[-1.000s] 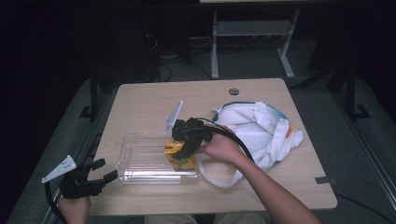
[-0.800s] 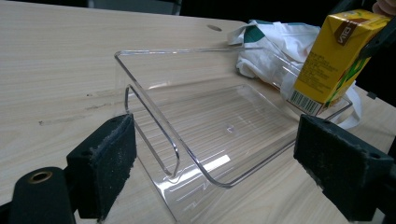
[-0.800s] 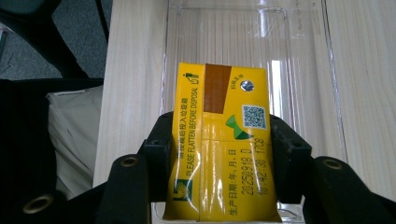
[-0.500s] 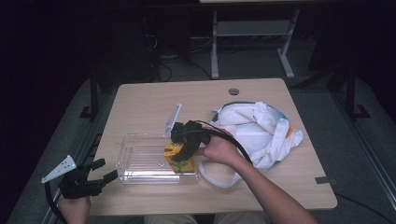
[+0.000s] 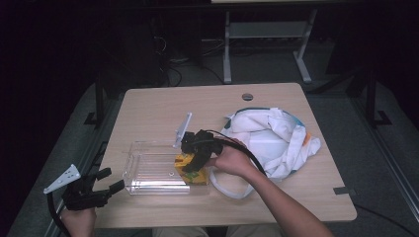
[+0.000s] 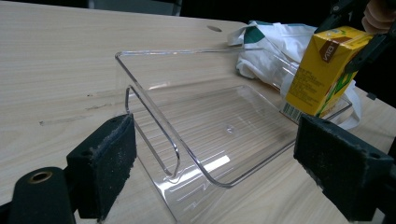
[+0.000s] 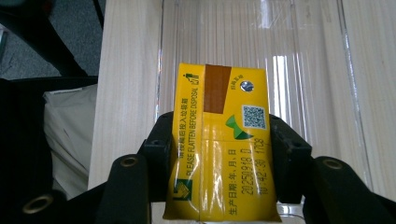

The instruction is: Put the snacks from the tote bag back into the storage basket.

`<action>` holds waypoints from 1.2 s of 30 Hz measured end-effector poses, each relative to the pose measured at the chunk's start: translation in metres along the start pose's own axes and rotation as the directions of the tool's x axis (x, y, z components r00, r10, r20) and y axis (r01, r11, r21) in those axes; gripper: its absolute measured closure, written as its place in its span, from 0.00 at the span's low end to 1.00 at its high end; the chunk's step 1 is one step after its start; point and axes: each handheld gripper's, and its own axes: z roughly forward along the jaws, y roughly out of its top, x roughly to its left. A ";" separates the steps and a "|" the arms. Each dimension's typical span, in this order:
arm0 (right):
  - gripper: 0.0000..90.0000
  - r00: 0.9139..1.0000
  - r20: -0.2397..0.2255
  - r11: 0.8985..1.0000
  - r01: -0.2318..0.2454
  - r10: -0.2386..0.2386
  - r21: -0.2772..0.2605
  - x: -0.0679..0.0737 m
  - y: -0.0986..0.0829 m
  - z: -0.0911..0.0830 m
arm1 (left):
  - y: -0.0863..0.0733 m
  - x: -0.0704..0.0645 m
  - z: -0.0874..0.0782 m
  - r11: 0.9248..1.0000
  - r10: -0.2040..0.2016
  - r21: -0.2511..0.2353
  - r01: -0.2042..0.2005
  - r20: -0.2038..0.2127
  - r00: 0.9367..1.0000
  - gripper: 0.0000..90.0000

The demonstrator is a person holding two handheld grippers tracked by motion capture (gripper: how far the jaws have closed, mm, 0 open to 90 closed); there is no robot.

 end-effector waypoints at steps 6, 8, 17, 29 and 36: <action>0.57 1.000 -0.006 1.000 0.001 -0.001 0.000 0.000 -0.002 0.005 | 0.000 0.000 0.000 1.000 -0.002 0.000 0.002 0.000 1.000 0.14; 0.57 1.000 -0.009 1.000 -0.005 0.005 0.001 0.000 -0.003 0.007 | 0.000 0.000 0.000 1.000 -0.005 -0.001 0.005 0.001 1.000 0.14; 0.56 1.000 -0.022 1.000 -0.009 0.009 0.004 0.000 -0.006 0.012 | 0.000 0.000 0.000 1.000 -0.008 -0.002 0.008 0.001 1.000 0.14; 0.56 0.999 -0.033 1.000 -0.007 0.007 0.006 -0.001 -0.011 0.020 | 0.000 0.000 0.001 1.000 -0.012 0.000 0.012 0.001 1.000 0.14; 0.56 0.999 -0.051 1.000 -0.016 0.016 0.000 -0.002 -0.014 0.025 | 0.000 0.000 0.000 1.000 -0.011 -0.004 0.011 0.001 1.000 0.14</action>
